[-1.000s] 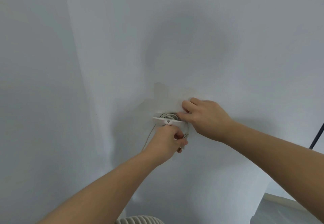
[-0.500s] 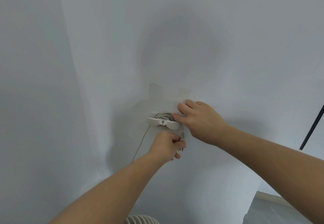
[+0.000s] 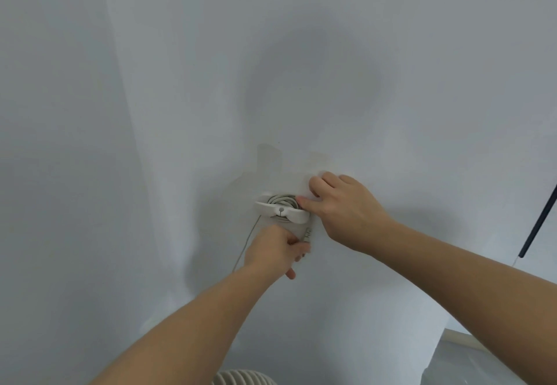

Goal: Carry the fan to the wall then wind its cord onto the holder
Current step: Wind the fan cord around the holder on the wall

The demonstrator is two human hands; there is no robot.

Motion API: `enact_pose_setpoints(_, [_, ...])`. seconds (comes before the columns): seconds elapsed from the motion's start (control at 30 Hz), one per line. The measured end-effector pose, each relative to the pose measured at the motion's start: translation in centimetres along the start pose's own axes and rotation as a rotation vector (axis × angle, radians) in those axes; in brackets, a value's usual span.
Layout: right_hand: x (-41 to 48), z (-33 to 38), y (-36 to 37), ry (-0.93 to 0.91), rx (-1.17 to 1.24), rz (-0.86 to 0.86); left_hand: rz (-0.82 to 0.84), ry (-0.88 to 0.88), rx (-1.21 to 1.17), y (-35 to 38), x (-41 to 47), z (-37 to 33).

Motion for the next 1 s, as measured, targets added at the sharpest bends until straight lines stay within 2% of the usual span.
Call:
enact_pose_setpoints(0.13, [0.2,0.1,0.0,-0.007,-0.004,0.021,0.012,-0.004,-0.047,1.3,0.4,-0.4])
enact_pose_setpoints(0.37, [-0.2,-0.3,-0.5,0.000,0.126,-0.037,-0.033,0.002,0.080,0.6,0.8,0.4])
enact_pose_setpoints(0.67, [0.1,-0.3,0.1,0.082,0.200,0.046,-0.090,-0.042,0.173,-0.8,0.5,1.3])
enact_pose_setpoints(1.0, [0.0,-0.2,0.5,0.136,0.141,0.081,-0.136,-0.049,0.057,-5.6,-0.4,4.2])
Point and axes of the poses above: each hand's wrist, its own x-axis towards the middle knuckle, its own y-axis out of the palm, z = x × y, the point moved 10 cm from there along x, towards the middle knuckle, and after that the axes turned 3 degrees about z, right-handed, at the moved point
